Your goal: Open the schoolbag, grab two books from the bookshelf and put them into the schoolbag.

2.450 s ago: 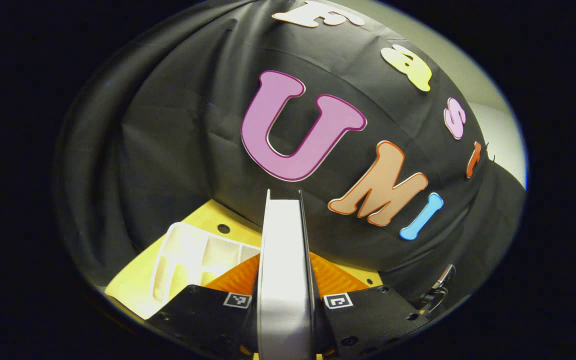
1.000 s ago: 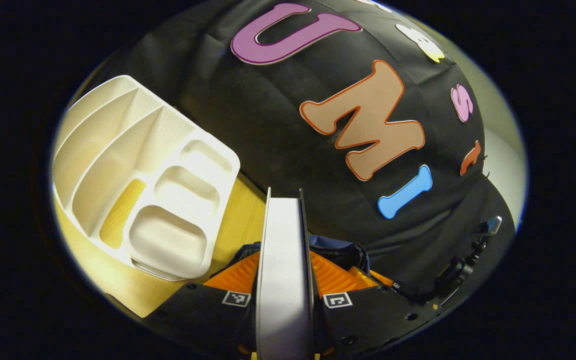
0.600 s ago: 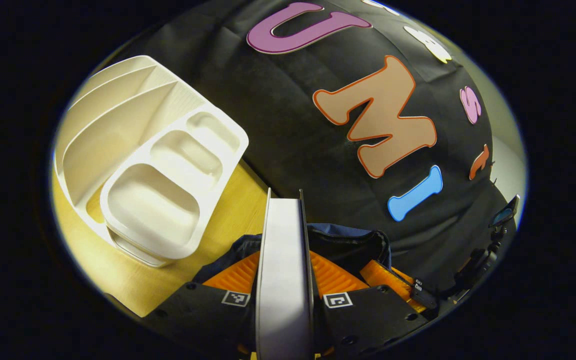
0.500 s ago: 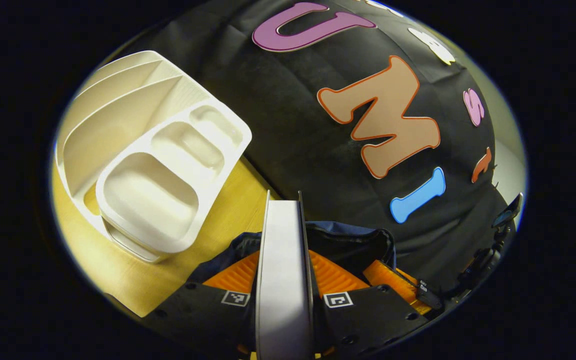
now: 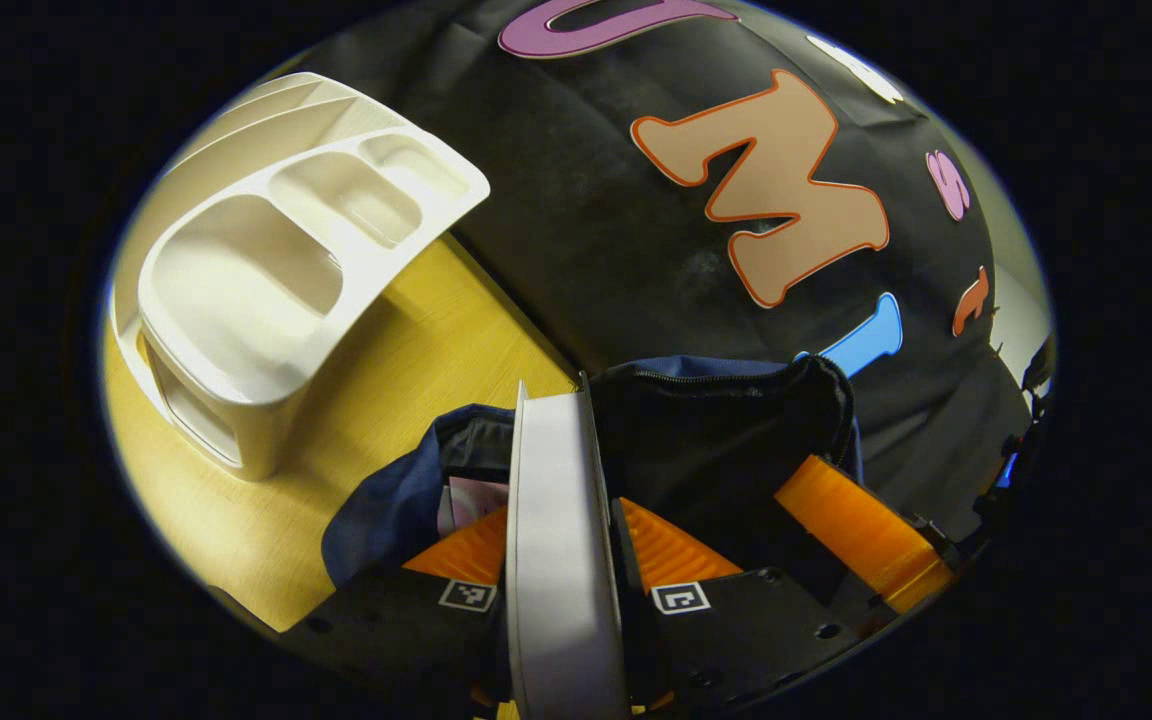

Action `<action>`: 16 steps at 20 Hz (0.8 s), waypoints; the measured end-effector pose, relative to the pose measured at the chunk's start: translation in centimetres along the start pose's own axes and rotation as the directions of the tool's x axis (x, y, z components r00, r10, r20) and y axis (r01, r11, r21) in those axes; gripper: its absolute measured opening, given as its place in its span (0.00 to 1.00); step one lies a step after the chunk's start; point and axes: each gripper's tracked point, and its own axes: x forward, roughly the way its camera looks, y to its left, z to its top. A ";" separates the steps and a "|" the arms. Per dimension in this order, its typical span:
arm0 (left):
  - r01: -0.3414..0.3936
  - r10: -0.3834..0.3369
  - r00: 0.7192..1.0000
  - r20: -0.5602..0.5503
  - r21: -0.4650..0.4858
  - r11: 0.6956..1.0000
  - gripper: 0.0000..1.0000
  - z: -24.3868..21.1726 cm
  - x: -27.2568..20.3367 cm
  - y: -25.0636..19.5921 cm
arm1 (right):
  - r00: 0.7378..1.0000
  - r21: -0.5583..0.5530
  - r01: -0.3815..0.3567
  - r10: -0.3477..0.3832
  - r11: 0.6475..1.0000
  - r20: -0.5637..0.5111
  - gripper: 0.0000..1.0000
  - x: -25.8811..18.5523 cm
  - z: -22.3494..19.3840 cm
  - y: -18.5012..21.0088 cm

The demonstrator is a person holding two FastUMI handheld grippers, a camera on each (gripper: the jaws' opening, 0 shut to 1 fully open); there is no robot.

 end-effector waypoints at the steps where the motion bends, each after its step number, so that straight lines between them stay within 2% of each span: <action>1: 0.004 -0.004 1.000 -0.006 0.000 1.000 0.42 -0.5 0.5 -0.1 | 1.000 0.002 -0.011 0.011 1.000 0.001 0.10 -0.1 0.1 0.2; 8: 0.037 -0.038 0.998 -0.045 -0.023 0.999 0.44 -2.7 3.2 -1.0 | 0.998 0.012 -0.069 0.069 0.998 0.002 0.10 -0.9 0.6 1.6; 11: 0.051 -0.051 0.997 -0.052 -0.009 0.999 0.45 -2.9 4.0 -0.9 | 0.998 0.034 -0.070 0.070 0.997 0.003 0.11 -1.0 0.8 1.4; 12: 0.046 -0.046 0.997 -0.058 0.005 0.999 0.45 -3.0 4.2 -0.7 | 0.998 0.036 -0.062 0.062 0.997 0.003 0.10 -1.0 0.8 1.2; 14: -0.005 0.013 0.995 -0.103 0.076 0.997 0.49 -3.7 4.1 0.8 | 0.999 0.038 -0.043 0.043 0.998 0.001 0.10 -0.6 0.8 0.5; 15: -0.038 0.054 0.989 -0.138 0.121 0.992 0.64 -4.3 3.9 1.9 | 0.999 0.039 -0.034 0.034 0.999 0.000 0.10 -0.5 0.7 0.2; 16: -0.068 0.097 0.981 -0.168 0.172 0.983 0.72 -4.8 3.5 2.7 | 1.000 0.038 -0.027 0.027 0.999 0.001 0.10 -0.4 0.7 -0.1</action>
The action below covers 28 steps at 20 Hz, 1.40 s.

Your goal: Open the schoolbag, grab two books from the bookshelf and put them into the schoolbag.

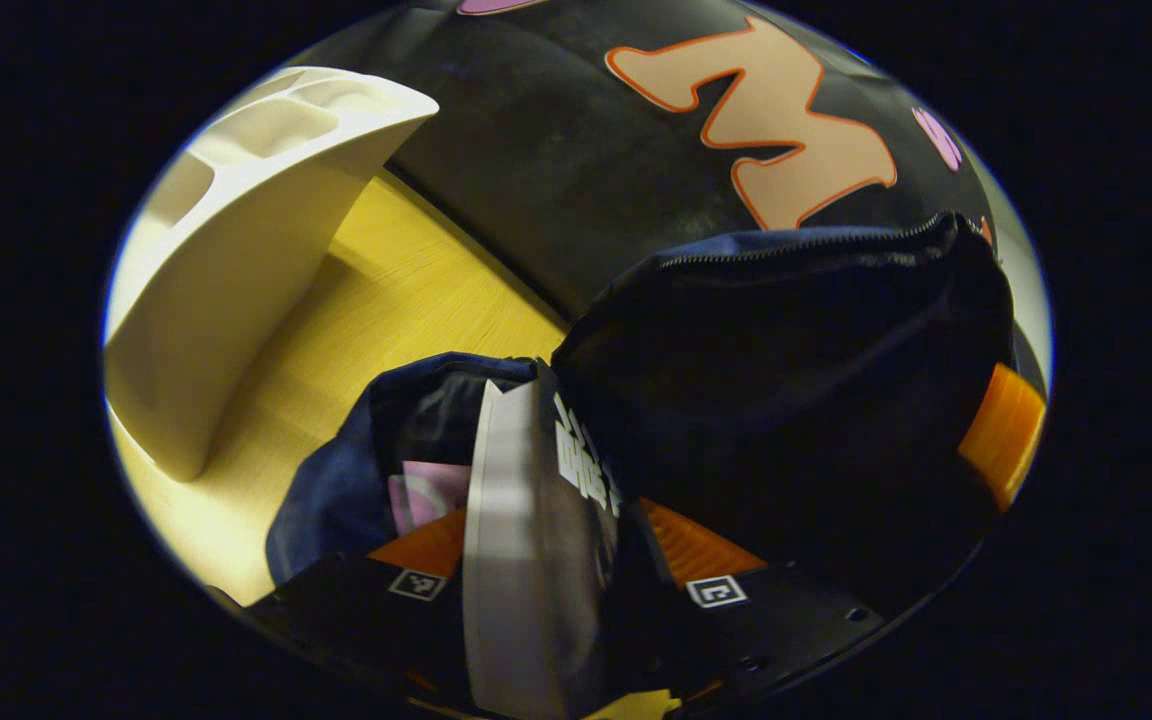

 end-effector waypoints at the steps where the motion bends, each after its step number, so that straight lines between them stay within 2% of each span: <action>1: -0.022 0.023 1.000 -0.016 0.042 0.999 0.84 -0.3 -0.7 0.7 | 1.000 -0.003 0.007 -0.007 1.000 0.001 0.10 0.2 0.0 -0.3; 2: -0.024 0.025 1.000 -0.006 0.066 0.997 0.96 0.1 -1.5 0.5 | 1.000 -0.001 0.010 -0.010 1.000 0.004 0.10 0.2 0.0 -0.4; 3: -0.023 0.021 1.000 0.015 0.080 0.997 0.90 0.8 -2.3 0.1 | 1.000 0.004 0.011 -0.011 1.000 0.006 0.10 0.3 0.0 -0.5; 4: -0.024 0.020 0.999 0.037 0.097 0.995 0.95 1.7 -3.5 -0.1 | 1.000 0.010 0.011 -0.011 1.000 0.007 0.10 0.5 -0.2 -0.5; 9: -0.019 -0.014 0.991 0.130 0.247 0.969 0.94 6.0 -8.2 -2.6 | 1.000 0.041 0.011 -0.011 0.999 -0.002 0.10 1.2 -0.6 -0.2; 11: -0.033 -0.020 0.984 0.177 0.293 0.956 0.94 8.0 -11.0 -3.3 | 1.000 0.044 0.013 -0.013 0.999 -0.009 0.14 0.8 -0.7 0.2; 15: -0.068 -0.028 0.961 0.275 0.333 0.941 0.94 13.0 -16.3 -2.8 | 0.998 0.089 0.000 -0.005 0.996 0.055 0.70 -0.5 1.1 2.1; 17: -0.090 -0.032 0.945 0.326 0.353 0.931 0.94 15.0 -18.4 -1.5 | 0.994 0.119 0.038 -0.050 0.992 0.095 0.98 -1.4 2.3 2.4; 19: -0.125 -0.034 0.921 0.389 0.378 0.917 0.93 17.3 -20.7 -0.7 | 0.982 0.167 0.087 -0.113 0.982 0.152 1.00 -2.4 4.0 2.5; 21: -0.164 -0.040 0.894 0.446 0.411 0.897 0.93 19.6 -22.7 -0.1 | 0.960 0.204 0.150 -0.192 0.967 0.202 0.98 -3.4 5.4 2.4; 22: -0.189 -0.046 0.879 0.474 0.437 0.880 0.94 20.7 -23.5 0.0 | 0.948 0.212 0.178 -0.225 0.961 0.224 1.00 -4.1 6.0 2.5; 25: -0.291 -0.061 0.818 0.572 0.503 0.814 0.93 24.0 -26.7 0.8 | 0.906 0.222 0.252 -0.310 0.942 0.288 0.98 -6.0 7.3 2.7; 27: -0.327 -0.075 0.789 0.610 0.520 0.789 0.93 25.3 -28.3 0.7 | 0.887 0.245 0.274 -0.343 0.930 0.311 1.00 -6.9 7.7 3.2; 28: -0.336 -0.077 0.780 0.621 0.519 0.786 0.92 25.6 -28.7 0.9 | 0.878 0.252 0.285 -0.357 0.925 0.320 1.00 -7.2 7.9 3.2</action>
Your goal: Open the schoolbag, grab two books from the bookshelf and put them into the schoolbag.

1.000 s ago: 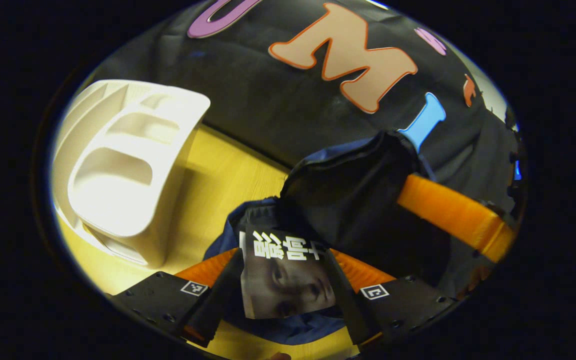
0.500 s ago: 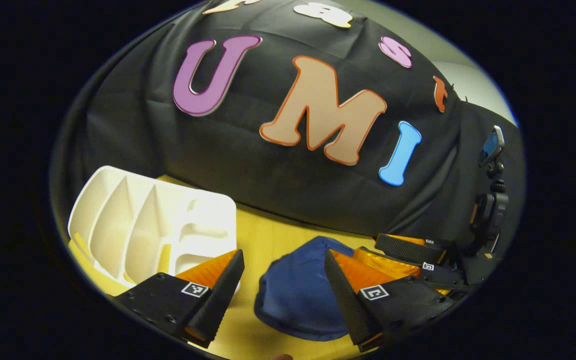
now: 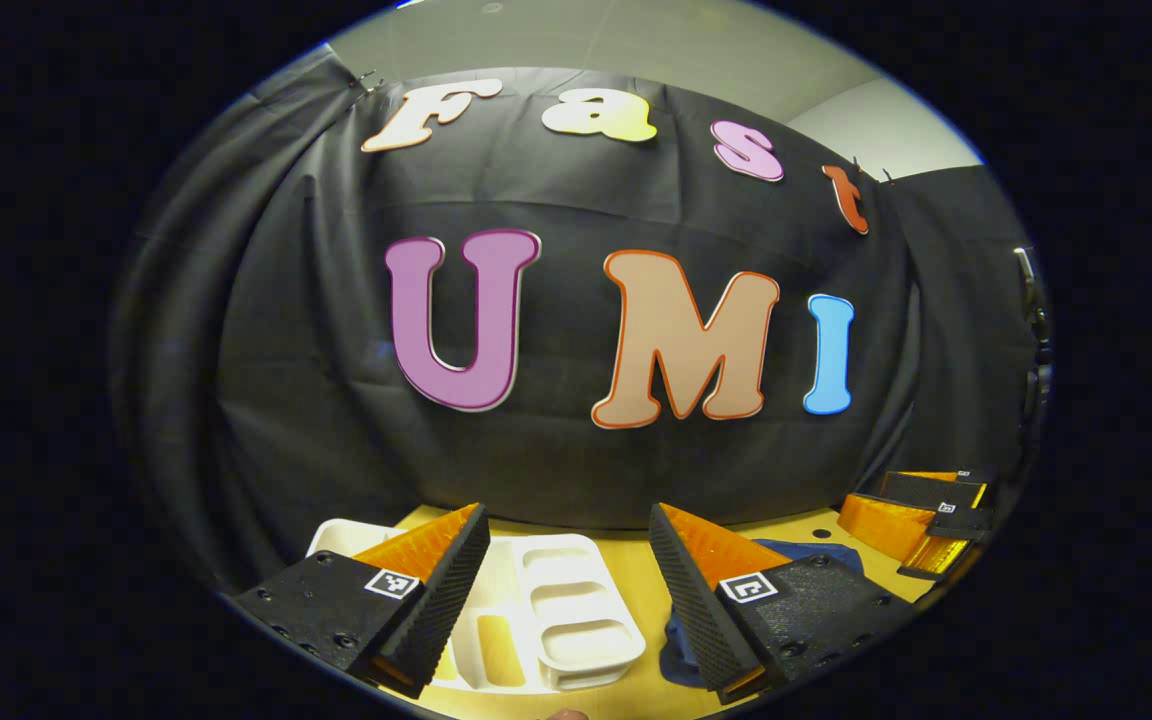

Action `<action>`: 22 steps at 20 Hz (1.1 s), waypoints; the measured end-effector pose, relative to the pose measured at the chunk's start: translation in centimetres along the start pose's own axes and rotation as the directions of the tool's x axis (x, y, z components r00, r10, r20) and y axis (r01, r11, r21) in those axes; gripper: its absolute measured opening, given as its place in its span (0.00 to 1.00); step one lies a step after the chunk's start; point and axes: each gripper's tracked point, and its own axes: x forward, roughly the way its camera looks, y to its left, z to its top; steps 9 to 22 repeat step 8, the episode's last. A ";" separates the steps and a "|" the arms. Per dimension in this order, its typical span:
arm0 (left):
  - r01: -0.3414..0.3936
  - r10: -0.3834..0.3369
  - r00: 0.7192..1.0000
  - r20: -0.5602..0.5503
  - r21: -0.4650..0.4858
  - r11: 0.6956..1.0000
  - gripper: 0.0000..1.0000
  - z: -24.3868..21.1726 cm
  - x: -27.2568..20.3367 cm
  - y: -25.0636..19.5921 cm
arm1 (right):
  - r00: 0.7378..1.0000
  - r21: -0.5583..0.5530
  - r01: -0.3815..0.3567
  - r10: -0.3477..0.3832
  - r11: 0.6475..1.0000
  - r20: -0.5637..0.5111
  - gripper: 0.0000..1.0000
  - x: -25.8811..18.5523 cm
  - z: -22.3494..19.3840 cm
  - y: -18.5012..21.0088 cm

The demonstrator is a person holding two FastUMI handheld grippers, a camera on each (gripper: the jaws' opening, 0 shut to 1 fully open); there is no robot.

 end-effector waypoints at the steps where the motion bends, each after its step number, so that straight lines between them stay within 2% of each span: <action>1: -0.002 0.002 1.000 0.015 -0.002 1.000 0.89 0.5 -0.2 0.3 | 1.000 0.000 0.011 -0.011 1.000 0.014 1.00 -0.3 0.2 0.1; 3: -0.004 0.004 1.000 0.025 -0.030 1.000 0.93 1.1 -0.3 0.7 | 0.998 -0.015 0.034 -0.033 0.999 0.047 1.00 -1.0 1.1 0.2; 4: -0.010 0.011 1.000 0.015 -0.046 0.999 0.92 1.2 -0.4 1.2 | 0.997 -0.019 0.035 -0.034 0.999 0.063 0.94 -1.2 1.5 0.4; 5: -0.018 0.018 1.000 0.006 -0.061 0.998 0.93 1.2 -0.4 1.7 | 0.997 -0.018 0.035 -0.033 0.999 0.074 1.00 -1.2 1.7 0.8; 6: -0.026 0.027 1.000 0.009 -0.075 0.997 0.89 1.4 -0.4 1.9 | 0.996 -0.018 0.034 -0.033 0.999 0.082 1.00 -1.6 1.9 0.9; 7: -0.034 0.035 0.999 0.017 -0.083 0.996 0.93 1.6 -0.6 2.3 | 0.996 -0.020 0.033 -0.031 0.999 0.089 0.98 -1.5 2.2 1.0; 8: -0.039 0.041 0.999 0.022 -0.084 0.996 0.89 1.6 -0.8 2.6 | 0.995 -0.022 0.035 -0.033 0.999 0.097 0.98 -1.8 2.4 1.0; 22: -0.039 0.041 0.999 0.022 -0.084 0.996 0.89 1.6 -0.8 2.6 | 0.995 -0.022 0.035 -0.033 0.999 0.097 0.98 -1.8 2.4 1.0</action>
